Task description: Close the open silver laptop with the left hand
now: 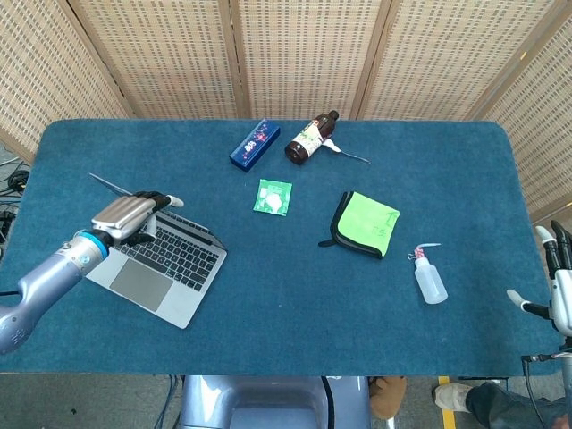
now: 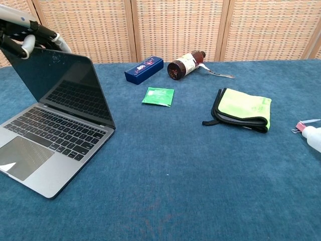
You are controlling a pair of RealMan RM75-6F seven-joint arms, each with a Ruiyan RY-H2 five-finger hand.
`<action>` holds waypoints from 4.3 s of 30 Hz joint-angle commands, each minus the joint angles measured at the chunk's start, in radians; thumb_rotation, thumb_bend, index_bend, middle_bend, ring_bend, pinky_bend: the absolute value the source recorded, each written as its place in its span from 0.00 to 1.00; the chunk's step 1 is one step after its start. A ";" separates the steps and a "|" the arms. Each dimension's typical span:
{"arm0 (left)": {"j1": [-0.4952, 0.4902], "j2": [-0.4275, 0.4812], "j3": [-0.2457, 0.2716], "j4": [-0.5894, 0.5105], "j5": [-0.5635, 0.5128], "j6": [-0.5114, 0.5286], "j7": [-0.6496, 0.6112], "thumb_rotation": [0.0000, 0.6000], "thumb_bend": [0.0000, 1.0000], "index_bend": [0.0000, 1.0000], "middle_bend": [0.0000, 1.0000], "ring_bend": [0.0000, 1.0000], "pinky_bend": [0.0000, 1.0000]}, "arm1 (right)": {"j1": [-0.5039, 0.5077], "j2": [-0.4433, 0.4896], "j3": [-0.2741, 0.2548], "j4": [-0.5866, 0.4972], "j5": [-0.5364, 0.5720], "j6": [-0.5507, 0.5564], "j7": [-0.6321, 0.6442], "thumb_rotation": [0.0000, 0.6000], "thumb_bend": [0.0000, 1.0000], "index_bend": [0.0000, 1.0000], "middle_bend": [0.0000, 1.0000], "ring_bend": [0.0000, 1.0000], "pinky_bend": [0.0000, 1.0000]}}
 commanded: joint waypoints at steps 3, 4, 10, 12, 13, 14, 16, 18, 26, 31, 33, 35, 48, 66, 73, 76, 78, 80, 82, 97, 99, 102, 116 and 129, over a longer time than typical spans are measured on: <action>0.056 0.039 -0.014 -0.028 0.097 -0.006 -0.079 1.00 1.00 0.18 0.21 0.12 0.12 | 0.000 0.000 0.000 -0.001 0.000 0.000 -0.001 1.00 0.00 0.01 0.00 0.00 0.00; 0.062 0.044 -0.013 -0.030 0.109 -0.009 -0.088 1.00 1.00 0.18 0.21 0.12 0.12 | 0.000 0.000 0.000 -0.001 0.000 0.000 -0.001 1.00 0.00 0.01 0.00 0.00 0.00; 0.108 0.063 -0.007 -0.038 0.216 -0.014 -0.165 1.00 1.00 0.18 0.21 0.12 0.12 | 0.000 0.000 0.000 -0.002 -0.001 0.001 -0.001 1.00 0.00 0.01 0.00 0.00 0.00; 0.129 0.062 0.000 -0.040 0.258 0.005 -0.182 1.00 1.00 0.18 0.21 0.12 0.12 | 0.000 0.000 -0.001 -0.003 -0.002 0.001 -0.002 1.00 0.00 0.01 0.00 0.00 0.00; 0.138 0.062 0.005 -0.041 0.278 0.013 -0.193 1.00 1.00 0.18 0.21 0.12 0.12 | 0.000 0.000 -0.001 -0.003 -0.003 0.001 -0.002 1.00 0.00 0.01 0.00 0.00 0.00; 0.143 0.062 0.008 -0.041 0.291 0.016 -0.200 1.00 1.00 0.18 0.21 0.12 0.12 | 0.000 0.000 -0.002 -0.004 -0.004 0.002 -0.003 1.00 0.00 0.01 0.00 0.00 0.00; 0.157 0.061 0.019 -0.043 0.326 0.028 -0.216 1.00 1.00 0.18 0.21 0.12 0.12 | 0.000 0.000 -0.002 -0.004 -0.005 0.002 -0.003 1.00 0.00 0.01 0.00 0.00 0.00; 0.171 0.059 0.029 -0.041 0.363 0.046 -0.237 1.00 1.00 0.18 0.21 0.12 0.12 | 0.000 0.000 -0.003 -0.006 -0.006 0.003 -0.003 1.00 0.00 0.01 0.00 0.00 0.00; 0.219 0.037 0.079 -0.022 0.485 0.136 -0.300 1.00 1.00 0.18 0.21 0.12 0.12 | -0.002 0.002 -0.003 -0.007 -0.008 0.005 0.003 1.00 0.00 0.01 0.00 0.00 0.00; 0.231 0.022 0.105 -0.004 0.516 0.162 -0.331 1.00 1.00 0.18 0.21 0.12 0.12 | -0.003 0.004 -0.004 -0.008 -0.011 0.006 0.008 1.00 0.00 0.01 0.00 0.00 0.00; 0.238 0.013 0.121 0.005 0.535 0.174 -0.342 1.00 1.00 0.18 0.21 0.12 0.12 | -0.003 0.005 -0.004 -0.008 -0.011 0.006 0.010 1.00 0.00 0.01 0.00 0.00 0.00; 0.242 0.007 0.138 0.011 0.553 0.183 -0.363 1.00 1.00 0.18 0.21 0.12 0.12 | -0.004 0.006 -0.004 -0.008 -0.012 0.007 0.012 1.00 0.00 0.01 0.00 0.00 0.00; 0.351 -0.123 0.184 0.132 0.583 0.402 -0.286 1.00 1.00 0.18 0.19 0.11 0.12 | -0.005 0.010 -0.008 -0.016 -0.019 0.009 0.018 1.00 0.00 0.01 0.00 0.00 0.00; 0.448 -0.355 0.218 0.297 0.540 0.547 -0.286 1.00 1.00 0.18 0.18 0.11 0.12 | -0.011 0.021 -0.008 -0.023 -0.024 0.017 0.041 1.00 0.00 0.01 0.00 0.00 0.00; 0.459 -0.363 0.238 0.306 0.531 0.546 -0.270 1.00 1.00 0.18 0.18 0.11 0.12 | -0.011 0.023 -0.008 -0.025 -0.025 0.019 0.044 1.00 0.00 0.01 0.00 0.00 0.00; 0.462 -0.373 0.244 0.314 0.526 0.541 -0.280 1.00 1.00 0.18 0.18 0.11 0.12 | -0.011 0.024 -0.008 -0.026 -0.025 0.019 0.044 1.00 0.00 0.01 0.00 0.00 0.00; 0.465 -0.382 0.247 0.326 0.524 0.540 -0.283 1.00 1.00 0.18 0.18 0.11 0.12 | -0.012 0.024 -0.009 -0.027 -0.026 0.018 0.043 1.00 0.00 0.01 0.00 0.00 0.00; 0.467 -0.389 0.250 0.334 0.522 0.541 -0.285 1.00 1.00 0.18 0.18 0.11 0.12 | -0.011 0.024 -0.009 -0.027 -0.026 0.018 0.044 1.00 0.00 0.01 0.00 0.00 0.00; 0.469 -0.396 0.252 0.343 0.521 0.542 -0.284 1.00 1.00 0.18 0.18 0.11 0.12 | -0.012 0.025 -0.009 -0.027 -0.027 0.018 0.044 1.00 0.00 0.01 0.00 0.00 0.00; 0.474 -0.423 0.269 0.376 0.504 0.513 -0.297 1.00 1.00 0.18 0.18 0.11 0.12 | -0.013 0.027 -0.009 -0.030 -0.028 0.020 0.049 1.00 0.00 0.01 0.00 0.00 0.00; 0.475 -0.427 0.270 0.380 0.508 0.518 -0.296 1.00 1.00 0.18 0.18 0.11 0.12 | -0.013 0.028 -0.009 -0.030 -0.028 0.021 0.050 1.00 0.00 0.01 0.00 0.00 0.00; 0.477 -0.431 0.269 0.384 0.510 0.527 -0.296 1.00 1.00 0.18 0.18 0.11 0.12 | -0.014 0.027 -0.010 -0.028 -0.028 0.021 0.050 1.00 0.00 0.01 0.00 0.00 0.00; 0.489 -0.429 0.263 0.385 0.524 0.576 -0.327 1.00 1.00 0.17 0.07 0.03 0.11 | -0.016 0.029 -0.009 -0.030 -0.032 0.027 0.053 1.00 0.00 0.01 0.00 0.00 0.00; 0.663 -0.356 0.115 0.319 0.450 1.025 -0.203 1.00 0.10 0.00 0.00 0.00 0.00 | -0.018 0.031 -0.013 -0.037 -0.047 0.038 0.059 1.00 0.00 0.01 0.00 0.00 0.00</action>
